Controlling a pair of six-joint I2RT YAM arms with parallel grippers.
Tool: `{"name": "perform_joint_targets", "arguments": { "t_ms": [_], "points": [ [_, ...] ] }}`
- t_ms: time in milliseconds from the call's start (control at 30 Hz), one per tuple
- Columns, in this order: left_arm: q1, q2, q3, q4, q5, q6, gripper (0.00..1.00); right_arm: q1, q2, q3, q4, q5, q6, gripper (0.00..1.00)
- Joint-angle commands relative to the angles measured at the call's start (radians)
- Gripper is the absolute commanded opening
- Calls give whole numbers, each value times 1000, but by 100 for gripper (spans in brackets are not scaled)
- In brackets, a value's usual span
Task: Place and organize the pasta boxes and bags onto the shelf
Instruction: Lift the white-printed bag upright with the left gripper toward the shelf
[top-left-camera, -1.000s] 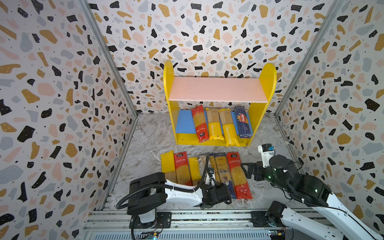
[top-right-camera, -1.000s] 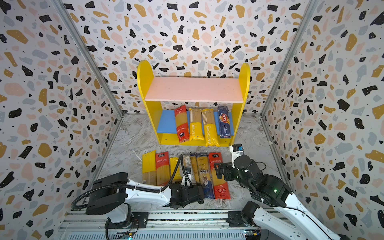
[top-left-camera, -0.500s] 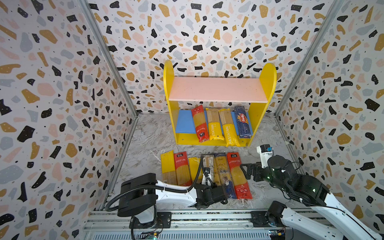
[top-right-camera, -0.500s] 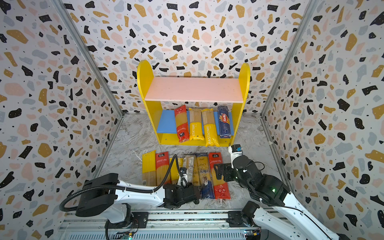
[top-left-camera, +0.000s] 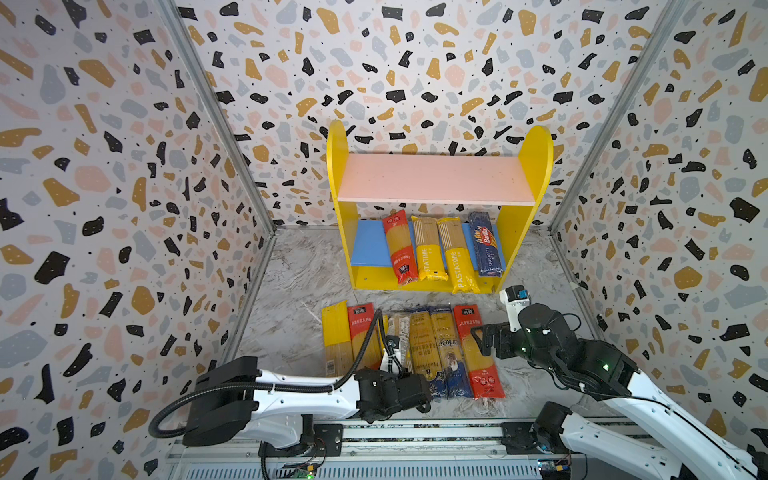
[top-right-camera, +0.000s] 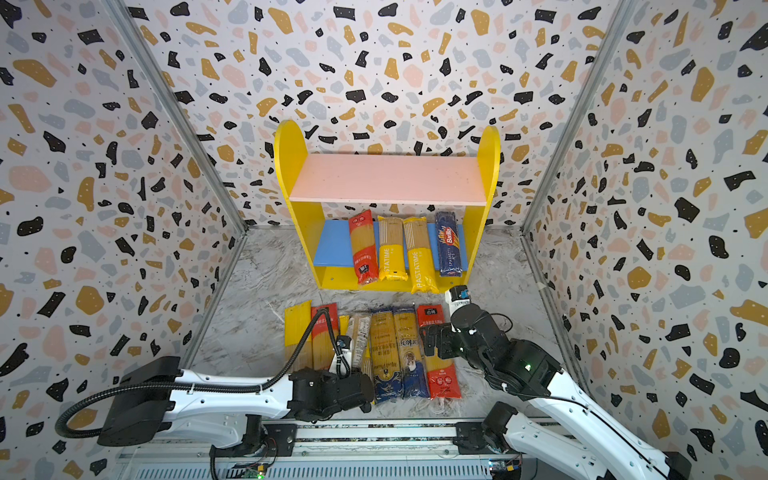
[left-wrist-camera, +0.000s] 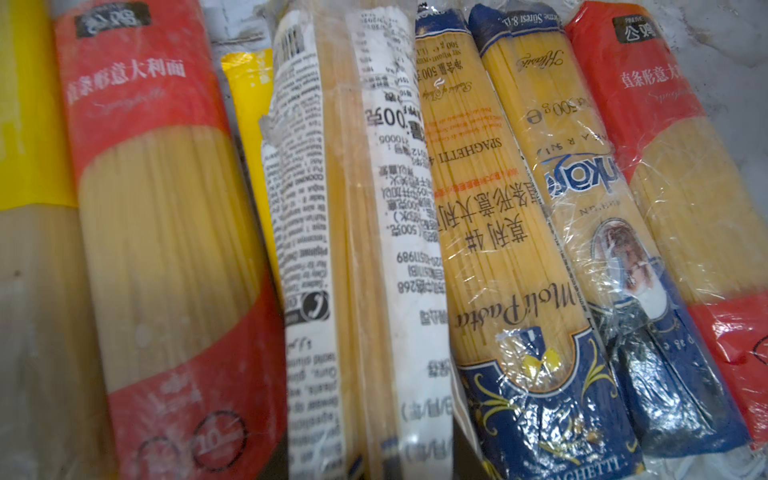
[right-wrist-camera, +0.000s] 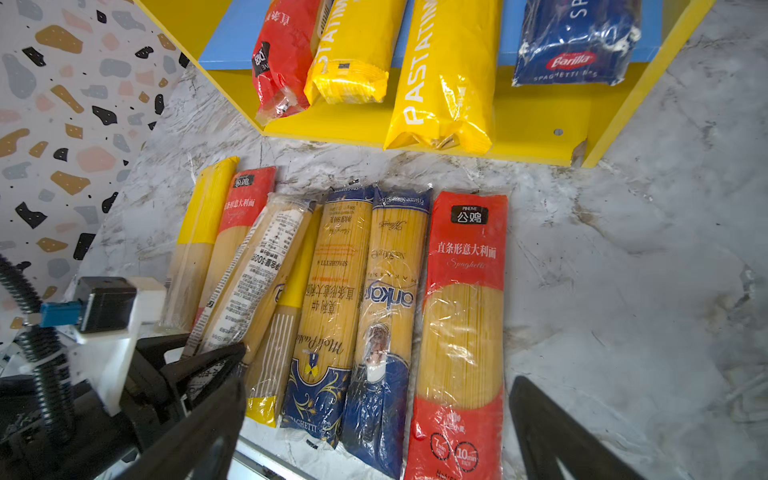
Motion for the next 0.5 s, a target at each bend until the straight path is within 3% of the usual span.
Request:
{"name": "perform_joint_targets", "arguments": {
  "t_ms": [0, 467],
  "points": [
    [-5, -75, 14, -11, -124, 5, 0, 4, 17, 50, 28, -11, -20, 99],
    [-4, -326, 67, -216, -224, 32, 0, 3, 79, 88, 62, -21, -34, 99]
  ]
}}
